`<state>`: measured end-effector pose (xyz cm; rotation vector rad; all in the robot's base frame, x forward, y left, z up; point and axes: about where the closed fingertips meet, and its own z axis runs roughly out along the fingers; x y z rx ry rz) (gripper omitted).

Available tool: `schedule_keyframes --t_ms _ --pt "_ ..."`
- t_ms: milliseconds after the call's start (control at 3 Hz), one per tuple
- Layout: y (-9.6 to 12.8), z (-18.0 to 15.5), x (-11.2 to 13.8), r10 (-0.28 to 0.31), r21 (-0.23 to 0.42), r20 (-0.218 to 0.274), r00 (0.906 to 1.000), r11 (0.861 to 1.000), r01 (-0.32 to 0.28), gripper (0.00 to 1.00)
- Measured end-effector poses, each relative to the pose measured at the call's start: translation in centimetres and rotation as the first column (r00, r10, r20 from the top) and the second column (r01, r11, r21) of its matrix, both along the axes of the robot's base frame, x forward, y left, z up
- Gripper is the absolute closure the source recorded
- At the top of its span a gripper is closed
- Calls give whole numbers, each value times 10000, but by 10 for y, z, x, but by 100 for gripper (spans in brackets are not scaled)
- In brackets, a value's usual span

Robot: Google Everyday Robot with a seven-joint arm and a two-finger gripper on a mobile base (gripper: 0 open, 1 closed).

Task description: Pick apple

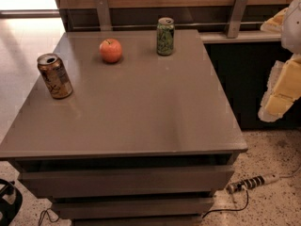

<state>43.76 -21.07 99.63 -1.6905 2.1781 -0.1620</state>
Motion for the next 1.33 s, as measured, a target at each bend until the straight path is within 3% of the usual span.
schedule_keyframes --t_ms 333,667,1000,1333 --pt "0 0 0 0 0 2 10000 10000 0 0" --pt "11 6 17 274 116 107 9996 9996 -275 0" --pt "38 6 48 632 898 360 9973 9938 -663 0" --pt "75 -2 70 884 2167 766 9931 9708 -1031 0"
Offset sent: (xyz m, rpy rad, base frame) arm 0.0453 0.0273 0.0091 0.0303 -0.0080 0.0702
